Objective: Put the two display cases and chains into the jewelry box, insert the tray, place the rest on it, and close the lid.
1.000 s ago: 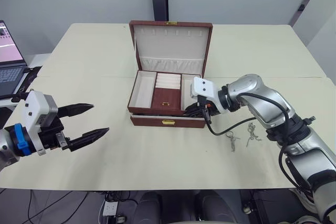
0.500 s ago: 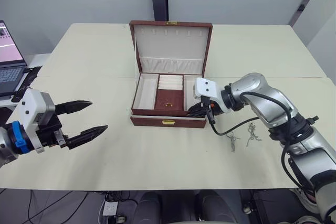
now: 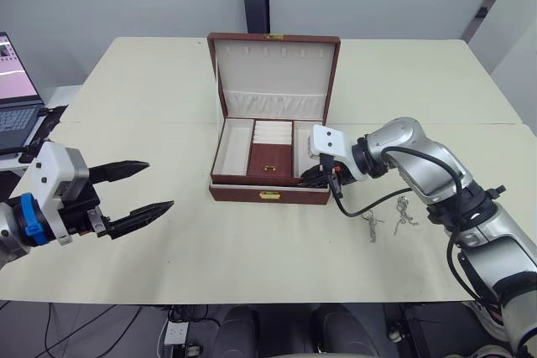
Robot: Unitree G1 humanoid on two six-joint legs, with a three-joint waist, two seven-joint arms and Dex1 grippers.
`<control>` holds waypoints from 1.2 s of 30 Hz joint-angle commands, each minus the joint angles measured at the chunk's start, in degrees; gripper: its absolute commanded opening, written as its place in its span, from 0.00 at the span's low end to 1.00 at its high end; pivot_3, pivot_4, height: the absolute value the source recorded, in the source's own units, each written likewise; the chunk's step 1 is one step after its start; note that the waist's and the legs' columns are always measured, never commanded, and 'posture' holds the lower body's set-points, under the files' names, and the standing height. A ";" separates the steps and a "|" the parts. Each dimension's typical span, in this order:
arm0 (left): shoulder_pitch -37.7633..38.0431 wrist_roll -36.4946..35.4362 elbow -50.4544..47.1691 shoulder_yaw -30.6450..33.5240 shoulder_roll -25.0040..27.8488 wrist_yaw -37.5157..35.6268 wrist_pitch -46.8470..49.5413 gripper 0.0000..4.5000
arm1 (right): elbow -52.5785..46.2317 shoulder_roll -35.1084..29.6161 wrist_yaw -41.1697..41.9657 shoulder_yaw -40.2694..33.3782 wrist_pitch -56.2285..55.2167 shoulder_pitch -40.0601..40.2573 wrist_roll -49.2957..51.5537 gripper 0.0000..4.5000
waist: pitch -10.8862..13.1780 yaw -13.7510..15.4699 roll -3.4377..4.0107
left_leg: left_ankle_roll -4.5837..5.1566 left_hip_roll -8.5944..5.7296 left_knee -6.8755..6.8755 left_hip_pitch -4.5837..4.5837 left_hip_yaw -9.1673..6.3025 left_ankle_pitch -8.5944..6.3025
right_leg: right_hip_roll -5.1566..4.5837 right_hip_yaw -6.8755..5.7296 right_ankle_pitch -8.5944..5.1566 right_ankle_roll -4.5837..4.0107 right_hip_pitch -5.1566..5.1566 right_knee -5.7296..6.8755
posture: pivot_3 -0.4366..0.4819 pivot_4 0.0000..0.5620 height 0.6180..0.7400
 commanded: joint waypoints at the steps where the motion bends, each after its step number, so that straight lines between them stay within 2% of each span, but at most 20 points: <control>1: -0.33 -1.73 -2.52 0.24 -0.22 -0.91 -0.37 1.00 | -0.90 0.17 0.03 -2.12 -0.08 -0.99 0.52 0.01 | 0.00 0.00 0.00 | 0.00 0.00 0.00 0.00 0.00 0.00 | 0.00 0.00 0.00 0.00 0.00 0.00 | 0.48 0.27 1.00; 9: -1.25 -5.91 -5.23 0.19 -0.29 -0.47 2.76 1.00 | -0.91 0.46 -0.40 -2.46 0.62 -1.14 0.56 0.01 | 0.00 0.00 0.00 | 0.00 0.00 0.00 0.00 0.00 0.00 | 0.00 0.00 0.00 0.00 0.00 0.00 | 0.48 0.27 1.00; 20: -2.58 -7.26 -6.07 0.00 0.01 0.23 4.02 1.00 | -0.40 0.83 -0.52 -2.75 1.66 -1.39 0.89 0.01 | 0.00 0.00 0.00 | 0.00 0.00 0.00 0.00 -0.01 0.00 | 0.00 0.00 0.00 0.00 0.00 0.00 | 0.48 0.27 1.00; 30: -2.80 -7.24 -6.00 -0.66 -0.16 0.88 3.80 1.00 | 0.34 2.10 -0.55 -6.37 0.59 -3.64 2.21 0.60 | 0.00 -0.01 0.00 | 0.00 0.00 0.00 0.01 0.00 0.00 | 0.00 0.00 0.00 0.00 0.01 0.00 | 0.48 0.27 1.00; 34: -2.84 -7.22 -5.86 -0.75 -0.12 1.07 3.76 1.00 | 1.63 5.28 -3.40 -9.25 -0.46 -5.57 3.12 0.89 | 0.00 -0.10 0.00 | 0.00 0.01 -0.02 0.01 -0.01 0.00 | 0.01 0.00 0.00 0.00 0.00 0.00 | 0.48 0.27 1.00; 36: -2.92 -7.22 -5.61 -0.67 -0.03 1.16 3.81 1.00 | 3.03 7.45 -5.33 -10.19 -1.22 -6.77 3.24 0.86 | 0.00 -0.11 0.00 | 0.00 0.01 -0.02 0.01 -0.01 0.00 | 0.02 0.00 0.00 0.00 0.00 0.00 | 0.48 0.27 1.00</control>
